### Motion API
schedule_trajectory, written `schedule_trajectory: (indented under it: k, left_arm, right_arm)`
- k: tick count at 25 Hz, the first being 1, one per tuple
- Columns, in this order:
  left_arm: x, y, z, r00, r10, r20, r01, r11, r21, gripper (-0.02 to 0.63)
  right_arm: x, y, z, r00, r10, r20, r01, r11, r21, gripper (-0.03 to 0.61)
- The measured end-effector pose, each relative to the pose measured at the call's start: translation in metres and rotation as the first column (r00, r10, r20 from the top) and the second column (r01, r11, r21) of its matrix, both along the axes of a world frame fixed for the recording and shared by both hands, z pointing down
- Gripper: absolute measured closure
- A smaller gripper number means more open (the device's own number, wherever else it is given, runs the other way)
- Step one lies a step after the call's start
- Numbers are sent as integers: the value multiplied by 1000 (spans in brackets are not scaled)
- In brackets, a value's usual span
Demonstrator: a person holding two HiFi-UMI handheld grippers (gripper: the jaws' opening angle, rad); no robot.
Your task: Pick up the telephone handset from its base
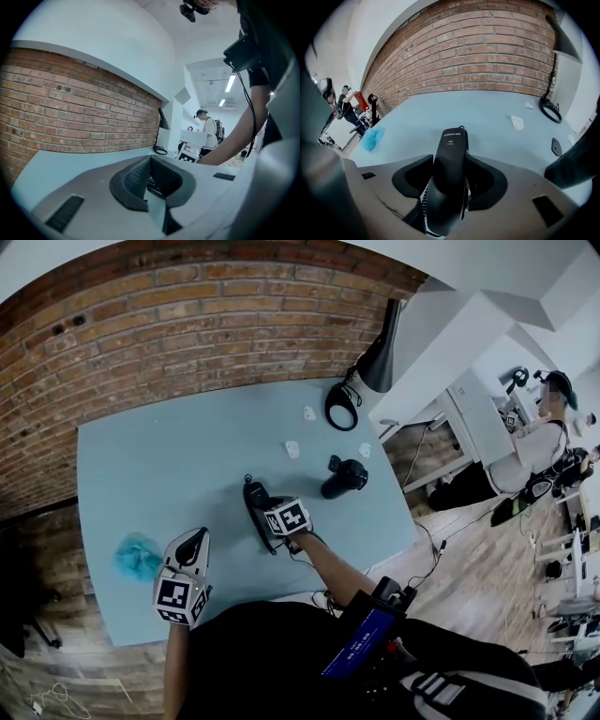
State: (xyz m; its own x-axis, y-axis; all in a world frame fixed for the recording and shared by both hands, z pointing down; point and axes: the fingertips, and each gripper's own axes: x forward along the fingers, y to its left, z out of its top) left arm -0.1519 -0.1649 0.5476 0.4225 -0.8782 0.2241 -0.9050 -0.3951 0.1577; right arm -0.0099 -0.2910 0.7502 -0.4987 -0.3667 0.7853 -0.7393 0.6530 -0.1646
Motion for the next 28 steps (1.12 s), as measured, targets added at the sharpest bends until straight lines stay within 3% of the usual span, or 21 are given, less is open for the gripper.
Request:
schedule_trajectory:
  k: [5, 8, 10, 11, 14, 18, 28]
  left_arm:
    - [1, 0, 1, 1000, 7, 3, -7, 1000, -6, 594]
    - [3, 0, 3, 1000, 11, 6, -11, 1000, -8, 594]
    - [5, 1, 3, 1000, 12, 6, -12, 1000, -9, 594]
    - [5, 1, 3, 1000, 13, 5, -13, 1000, -9, 594]
    - [6, 1, 4, 1000, 17, 3, -17, 1000, -13, 594]
    - [10, 2, 5, 1000, 26, 7, -26, 1000, -15, 594]
    - [8, 2, 8, 1000, 24, 4, -23, 999, -30, 594]
  right_arm:
    - [1, 1, 0, 1000, 8, 10, -8, 1000, -2, 362]
    - [4, -3, -4, 995, 66, 70, -65, 998, -20, 370]
    - [10, -12, -13, 980, 151, 129, -150, 988, -20, 530]
    - [13, -17, -18, 972, 183, 146, -182, 983, -15, 578]
    - [13, -22, -24, 987, 127, 98, -130, 991, 28, 577]
    - [5, -7, -9, 998, -46, -46, 48, 997, 53, 452]
    - [10, -9, -4, 999, 6, -54, -4, 999, 50, 371]
